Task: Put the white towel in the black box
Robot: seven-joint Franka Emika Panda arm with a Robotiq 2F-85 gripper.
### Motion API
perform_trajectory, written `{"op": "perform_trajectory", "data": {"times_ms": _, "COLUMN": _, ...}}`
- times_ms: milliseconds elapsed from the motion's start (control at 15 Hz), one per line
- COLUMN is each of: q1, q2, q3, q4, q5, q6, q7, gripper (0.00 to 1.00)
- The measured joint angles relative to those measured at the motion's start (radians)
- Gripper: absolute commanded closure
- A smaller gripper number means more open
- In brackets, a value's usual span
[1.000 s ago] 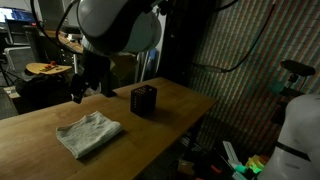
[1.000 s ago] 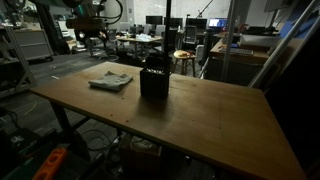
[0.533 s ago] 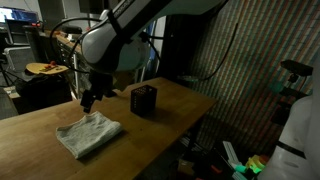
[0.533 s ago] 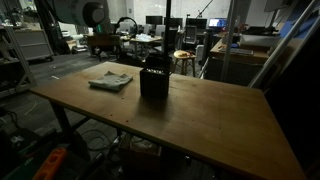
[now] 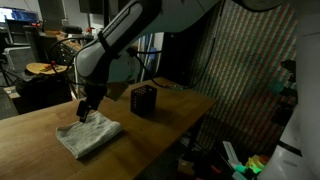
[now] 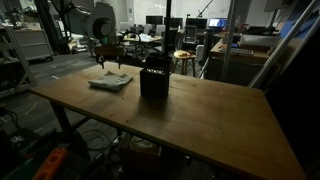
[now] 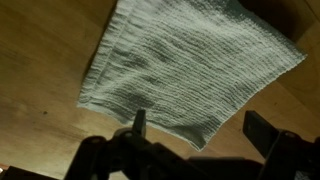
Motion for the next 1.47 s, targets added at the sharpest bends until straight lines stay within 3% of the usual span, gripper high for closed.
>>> {"op": "perform_trajectory", "data": {"times_ms": 667, "q1": -0.065, "q2": 0.191, "q3": 0.021, "q4": 0.089, "q5": -0.027, "q6": 0.0, "q7": -0.062, "gripper": 0.0}}
{"op": "perform_trajectory", "data": {"times_ms": 1133, "q1": -0.07, "q2": 0.214, "q3": 0.036, "q4": 0.07, "q5": -0.035, "q6": -0.001, "q7": -0.053, "gripper": 0.0}}
{"op": "perform_trajectory", "data": {"times_ms": 1200, "q1": -0.071, "q2": 0.214, "q3": 0.041, "q4": 0.061, "q5": -0.035, "q6": -0.001, "q7": -0.048, "gripper": 0.25}}
{"op": "perform_trajectory", "data": {"times_ms": 1267, "q1": -0.073, "q2": 0.213, "q3": 0.045, "q4": 0.054, "q5": -0.035, "q6": -0.001, "q7": -0.042, "gripper": 0.25}}
{"op": "perform_trajectory", "data": {"times_ms": 1467, "q1": -0.075, "q2": 0.203, "q3": 0.051, "q4": 0.039, "q5": -0.035, "q6": -0.001, "q7": -0.018, "gripper": 0.5}}
